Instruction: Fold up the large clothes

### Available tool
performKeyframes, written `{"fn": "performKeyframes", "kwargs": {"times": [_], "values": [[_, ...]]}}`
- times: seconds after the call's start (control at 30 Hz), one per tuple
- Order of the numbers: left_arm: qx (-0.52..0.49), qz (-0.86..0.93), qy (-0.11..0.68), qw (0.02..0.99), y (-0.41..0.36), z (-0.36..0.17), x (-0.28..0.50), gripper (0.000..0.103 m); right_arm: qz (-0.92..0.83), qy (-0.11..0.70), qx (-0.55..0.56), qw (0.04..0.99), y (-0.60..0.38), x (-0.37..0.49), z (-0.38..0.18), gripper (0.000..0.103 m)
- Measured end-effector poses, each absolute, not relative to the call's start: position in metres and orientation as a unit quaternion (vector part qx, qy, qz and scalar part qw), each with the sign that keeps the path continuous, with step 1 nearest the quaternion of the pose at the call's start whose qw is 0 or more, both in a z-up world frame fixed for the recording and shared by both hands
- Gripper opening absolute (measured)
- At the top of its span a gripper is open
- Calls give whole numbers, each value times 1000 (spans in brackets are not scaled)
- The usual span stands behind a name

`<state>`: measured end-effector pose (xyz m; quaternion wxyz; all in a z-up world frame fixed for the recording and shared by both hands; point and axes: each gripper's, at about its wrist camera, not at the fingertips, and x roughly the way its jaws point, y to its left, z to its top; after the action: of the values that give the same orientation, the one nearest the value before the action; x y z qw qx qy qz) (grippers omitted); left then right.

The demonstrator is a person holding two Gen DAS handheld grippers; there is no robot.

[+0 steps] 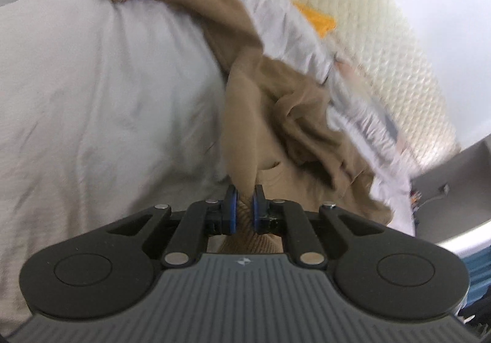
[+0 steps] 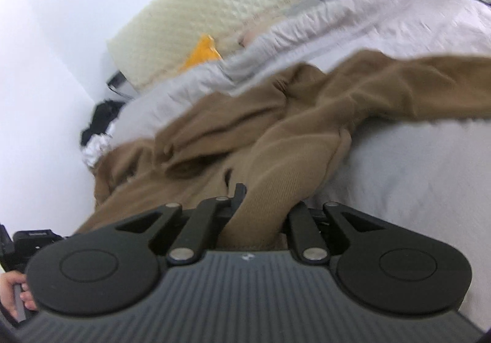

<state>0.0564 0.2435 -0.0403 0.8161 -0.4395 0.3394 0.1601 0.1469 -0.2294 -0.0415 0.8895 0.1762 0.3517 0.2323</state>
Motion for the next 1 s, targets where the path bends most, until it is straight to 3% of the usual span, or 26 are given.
{"fn": "performKeyframes", "kwargs": {"times": [0.2, 0.43, 0.53, 0.63, 0.8, 1.0], "values": [[-413, 189, 410, 791, 236, -73, 71, 14, 184, 447, 170, 859, -221, 164, -97, 11], [-395, 198, 462, 769, 238, -96, 87, 20, 152, 495, 181, 836, -219, 170, -137, 14], [-382, 192, 468, 773, 240, -93, 89, 35, 157, 490, 192, 836, -221, 168, -135, 17], [-388, 173, 468, 775, 237, -89, 80, 56, 161, 487, 193, 837, -224, 165, -132, 23], [-343, 153, 445, 813, 224, -60, 69, 62, 148, 463, 220, 846, -239, 159, -129, 65], [-274, 133, 407, 861, 192, -28, 74, 62, 136, 398, 224, 879, -250, 151, -115, 70]]}}
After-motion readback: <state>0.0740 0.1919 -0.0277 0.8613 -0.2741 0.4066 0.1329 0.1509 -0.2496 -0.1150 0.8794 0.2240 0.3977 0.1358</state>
